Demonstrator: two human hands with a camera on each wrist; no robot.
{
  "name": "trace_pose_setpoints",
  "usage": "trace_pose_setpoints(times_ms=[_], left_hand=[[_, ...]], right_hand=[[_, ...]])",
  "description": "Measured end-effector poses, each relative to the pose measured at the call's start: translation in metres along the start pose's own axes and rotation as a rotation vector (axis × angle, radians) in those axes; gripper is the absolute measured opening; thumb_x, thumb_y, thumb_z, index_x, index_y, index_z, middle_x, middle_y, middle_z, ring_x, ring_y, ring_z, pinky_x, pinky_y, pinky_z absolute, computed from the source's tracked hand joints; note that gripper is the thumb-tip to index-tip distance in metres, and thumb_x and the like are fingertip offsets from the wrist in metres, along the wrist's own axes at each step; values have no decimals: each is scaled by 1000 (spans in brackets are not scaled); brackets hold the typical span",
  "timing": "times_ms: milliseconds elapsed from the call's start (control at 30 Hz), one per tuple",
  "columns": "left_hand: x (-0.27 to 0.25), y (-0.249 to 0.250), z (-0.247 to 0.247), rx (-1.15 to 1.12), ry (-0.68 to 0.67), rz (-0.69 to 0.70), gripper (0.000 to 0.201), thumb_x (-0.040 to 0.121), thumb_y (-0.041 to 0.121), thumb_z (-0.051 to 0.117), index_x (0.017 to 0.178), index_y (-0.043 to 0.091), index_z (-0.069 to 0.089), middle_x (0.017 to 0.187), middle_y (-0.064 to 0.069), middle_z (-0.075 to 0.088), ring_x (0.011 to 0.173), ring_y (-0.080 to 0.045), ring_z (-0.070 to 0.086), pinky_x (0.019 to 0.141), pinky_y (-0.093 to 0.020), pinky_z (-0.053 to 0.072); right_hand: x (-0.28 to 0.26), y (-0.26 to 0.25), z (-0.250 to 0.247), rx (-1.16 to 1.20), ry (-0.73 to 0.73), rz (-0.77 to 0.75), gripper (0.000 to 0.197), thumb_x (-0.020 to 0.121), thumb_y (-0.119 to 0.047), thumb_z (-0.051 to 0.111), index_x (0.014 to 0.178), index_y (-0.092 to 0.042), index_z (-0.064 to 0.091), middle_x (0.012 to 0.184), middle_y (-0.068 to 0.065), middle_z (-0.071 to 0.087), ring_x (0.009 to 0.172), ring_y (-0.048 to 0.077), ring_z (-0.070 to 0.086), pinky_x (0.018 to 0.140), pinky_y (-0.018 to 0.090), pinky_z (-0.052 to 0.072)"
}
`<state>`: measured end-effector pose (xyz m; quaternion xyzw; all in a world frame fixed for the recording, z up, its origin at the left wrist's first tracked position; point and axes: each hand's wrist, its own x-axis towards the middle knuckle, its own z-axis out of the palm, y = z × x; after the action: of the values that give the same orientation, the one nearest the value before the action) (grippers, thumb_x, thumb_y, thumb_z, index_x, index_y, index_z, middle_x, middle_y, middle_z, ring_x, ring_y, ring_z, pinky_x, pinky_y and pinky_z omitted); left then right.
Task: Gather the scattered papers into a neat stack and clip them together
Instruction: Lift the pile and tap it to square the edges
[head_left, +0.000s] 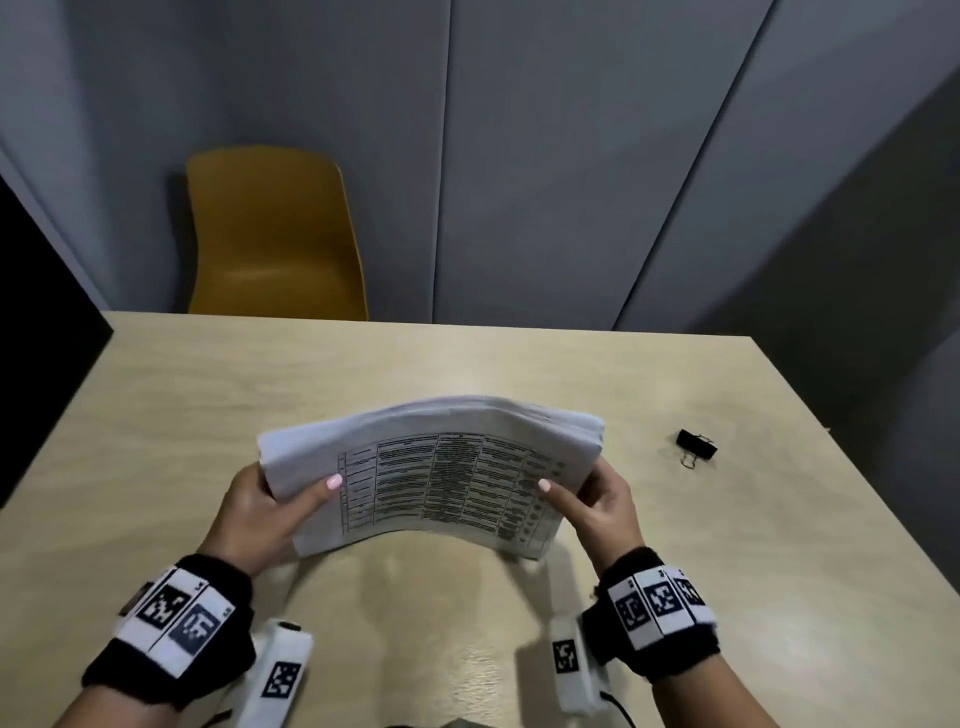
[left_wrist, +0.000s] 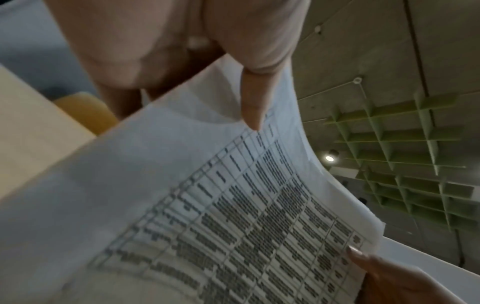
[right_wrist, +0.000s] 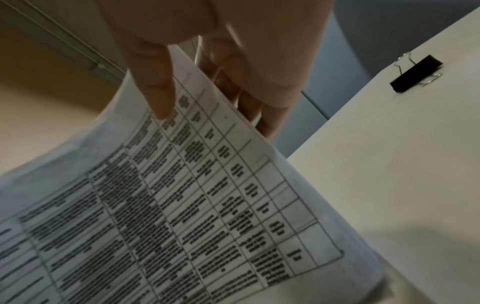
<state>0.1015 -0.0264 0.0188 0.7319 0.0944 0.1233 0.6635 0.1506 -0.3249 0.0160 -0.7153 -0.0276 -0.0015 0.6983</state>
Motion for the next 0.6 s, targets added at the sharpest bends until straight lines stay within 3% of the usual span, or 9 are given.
trace_pose_setpoints(times_ms=[67, 133, 200, 267, 300, 367, 467, 533, 600], left_hand=[[-3, -6, 5, -9, 66, 21, 21, 67, 11, 76, 68, 32, 75, 64, 30, 67, 66, 13, 62, 65, -5, 48], [-4, -3, 13, -33, 90, 41, 44, 77, -4, 68, 64, 37, 74, 59, 32, 64, 61, 17, 59, 62, -2, 47], [-1, 3, 14, -30, 109, 73, 54, 77, -7, 65, 66, 45, 73, 62, 31, 65, 63, 17, 59, 65, -2, 47], [0, 8, 13, -23, 104, 120, 30, 70, 5, 77, 71, 36, 74, 75, 19, 72, 67, 17, 60, 69, -4, 48], [0, 11, 12, -19, 95, 111, 21, 63, 19, 80, 79, 31, 71, 87, 10, 72, 71, 15, 61, 70, -5, 48], [-3, 16, 14, -20, 73, 136, 45, 54, 39, 75, 97, 30, 62, 101, 7, 66, 80, 11, 62, 73, -5, 48], [-11, 29, 21, -174, 175, 133, 44, 66, 37, 71, 107, 30, 55, 96, 11, 62, 80, -4, 61, 62, -10, 51], [-11, 35, 29, -322, 244, 85, 40, 72, 47, 63, 108, 33, 55, 97, 7, 66, 77, -7, 64, 61, -21, 55], [-3, 33, 32, -339, 378, 60, 34, 72, 56, 57, 99, 35, 58, 96, 5, 65, 77, -5, 63, 67, -23, 55]], right_hand=[[0, 3, 4, -13, 25, 38, 29, 77, 11, 63, 83, -17, 62, 68, -14, 72, 65, -2, 65, 60, 14, 50], [-1, 2, 9, 0, 60, 45, 29, 80, 13, 59, 78, -16, 62, 62, -15, 71, 60, -4, 63, 57, 12, 50], [1, -1, 10, 39, 95, 16, 29, 80, 16, 56, 79, -13, 61, 62, -14, 71, 61, -3, 64, 59, 13, 51], [2, -5, 11, 69, 112, -1, 28, 79, 14, 59, 81, -14, 60, 64, -15, 72, 63, -4, 64, 60, 13, 51], [0, -6, 12, 77, 110, -5, 24, 77, 8, 63, 84, -15, 60, 67, -16, 72, 65, -5, 64, 61, 13, 51], [-5, -12, 16, 108, 101, -14, 25, 72, -12, 64, 95, -15, 59, 77, -17, 72, 73, -6, 64, 66, 11, 49], [-7, -28, 23, 166, 174, -29, 47, 70, -39, 60, 111, -16, 56, 91, -10, 67, 82, -5, 62, 69, 11, 47], [1, -39, 28, 172, 280, -6, 59, 62, -61, 54, 106, -22, 58, 97, -7, 61, 91, 6, 59, 77, 21, 46], [12, -46, 34, 196, 371, 81, 59, 55, -70, 52, 93, -26, 61, 97, -6, 60, 96, 17, 56, 86, 35, 44]])
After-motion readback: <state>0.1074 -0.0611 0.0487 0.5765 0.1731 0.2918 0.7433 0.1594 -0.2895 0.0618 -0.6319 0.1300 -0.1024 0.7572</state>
